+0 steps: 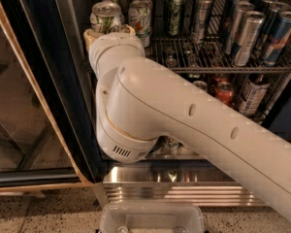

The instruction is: Pick 7up can from top shelf of fridge

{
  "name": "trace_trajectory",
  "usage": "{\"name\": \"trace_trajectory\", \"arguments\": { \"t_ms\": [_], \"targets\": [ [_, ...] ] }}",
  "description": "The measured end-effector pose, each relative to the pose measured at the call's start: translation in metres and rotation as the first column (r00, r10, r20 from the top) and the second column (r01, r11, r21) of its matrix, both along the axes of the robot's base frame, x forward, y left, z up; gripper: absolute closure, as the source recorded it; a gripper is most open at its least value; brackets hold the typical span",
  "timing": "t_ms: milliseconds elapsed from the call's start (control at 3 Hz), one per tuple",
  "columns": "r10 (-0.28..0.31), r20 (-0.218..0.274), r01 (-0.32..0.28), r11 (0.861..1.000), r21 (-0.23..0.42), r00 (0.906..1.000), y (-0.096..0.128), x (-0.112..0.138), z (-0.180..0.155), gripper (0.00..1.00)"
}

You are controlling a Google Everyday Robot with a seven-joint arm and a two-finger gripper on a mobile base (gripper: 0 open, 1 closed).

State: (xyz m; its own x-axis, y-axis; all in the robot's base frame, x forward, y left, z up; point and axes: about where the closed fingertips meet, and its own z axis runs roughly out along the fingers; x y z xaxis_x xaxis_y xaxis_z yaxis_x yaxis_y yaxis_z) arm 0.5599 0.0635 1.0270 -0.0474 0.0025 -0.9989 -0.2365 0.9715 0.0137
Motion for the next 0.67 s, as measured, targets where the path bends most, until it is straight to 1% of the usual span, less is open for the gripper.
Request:
{"name": "trace_trajectory", "arguments": {
  "t_ms": [333,667],
  "targets": [
    [-0.011,-0.011,0.011,1.000,0.008,0.9999,-0.0025,-0.0058,0.0000,1.00],
    [-0.016,-0.055,0.018,0.999,0.039,0.9983,-0.0031,-0.0004,-0.0027,1.00]
  ]
}}
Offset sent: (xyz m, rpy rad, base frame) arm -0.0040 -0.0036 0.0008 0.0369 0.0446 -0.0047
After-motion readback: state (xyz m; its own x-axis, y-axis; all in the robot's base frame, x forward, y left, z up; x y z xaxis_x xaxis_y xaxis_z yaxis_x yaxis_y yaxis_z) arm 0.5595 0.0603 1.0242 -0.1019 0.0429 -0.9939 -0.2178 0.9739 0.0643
